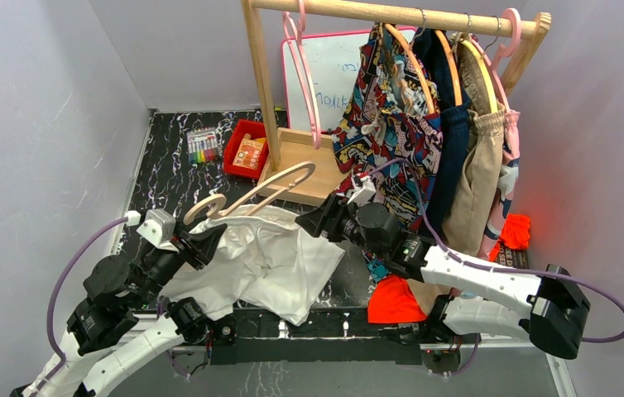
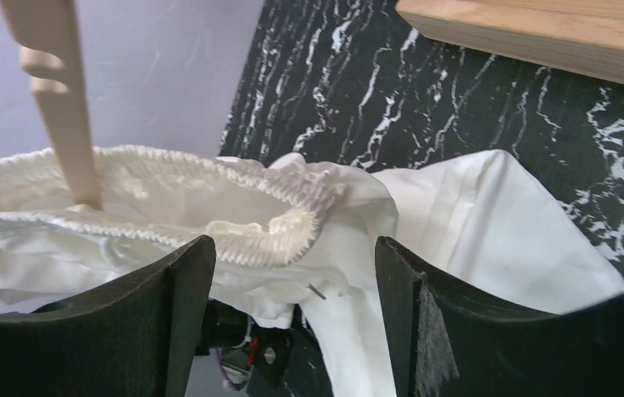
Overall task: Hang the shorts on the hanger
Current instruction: Hang the shorts on the hanger.
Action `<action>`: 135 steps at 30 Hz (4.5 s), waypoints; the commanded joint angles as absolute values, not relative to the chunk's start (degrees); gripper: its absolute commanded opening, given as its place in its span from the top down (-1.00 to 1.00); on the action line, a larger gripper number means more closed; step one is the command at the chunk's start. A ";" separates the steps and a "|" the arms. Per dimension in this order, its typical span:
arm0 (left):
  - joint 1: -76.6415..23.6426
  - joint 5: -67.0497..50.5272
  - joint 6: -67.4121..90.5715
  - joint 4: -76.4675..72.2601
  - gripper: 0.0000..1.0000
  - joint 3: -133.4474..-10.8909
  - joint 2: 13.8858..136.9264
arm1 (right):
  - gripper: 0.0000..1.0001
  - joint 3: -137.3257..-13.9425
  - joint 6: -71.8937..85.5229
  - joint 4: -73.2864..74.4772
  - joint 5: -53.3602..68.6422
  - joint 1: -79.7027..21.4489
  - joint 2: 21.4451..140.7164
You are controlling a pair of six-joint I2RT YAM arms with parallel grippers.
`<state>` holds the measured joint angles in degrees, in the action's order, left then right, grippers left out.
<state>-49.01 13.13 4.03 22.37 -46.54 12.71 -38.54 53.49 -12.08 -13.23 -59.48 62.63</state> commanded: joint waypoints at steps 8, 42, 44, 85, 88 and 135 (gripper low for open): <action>-49.22 12.82 3.35 18.52 1.00 -49.28 12.96 | -0.30 -42.09 59.64 -16.84 -11.58 -58.16 65.88; -49.20 3.85 7.69 16.25 1.00 -48.21 13.65 | 1.00 -48.37 34.40 2.33 -23.60 -58.08 51.69; -49.17 4.55 9.07 14.92 1.00 -44.55 12.83 | 1.00 -46.39 34.54 3.22 -24.60 -58.09 50.71; -49.22 0.80 6.56 19.96 1.00 -44.57 18.02 | 1.00 -49.37 30.94 14.85 -31.27 -58.07 42.40; -49.22 0.54 6.12 20.39 1.00 -44.73 19.31 | 1.00 -50.82 29.99 15.10 -31.28 -58.07 42.13; -49.26 -8.95 3.78 4.46 1.00 -53.51 41.45 | 1.00 -81.15 26.86 14.00 0.75 -58.09 58.57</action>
<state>-49.23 -5.43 2.33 12.43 -49.52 41.45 -74.72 24.53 23.09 -7.77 -57.98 58.87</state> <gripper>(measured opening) 0.377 0.017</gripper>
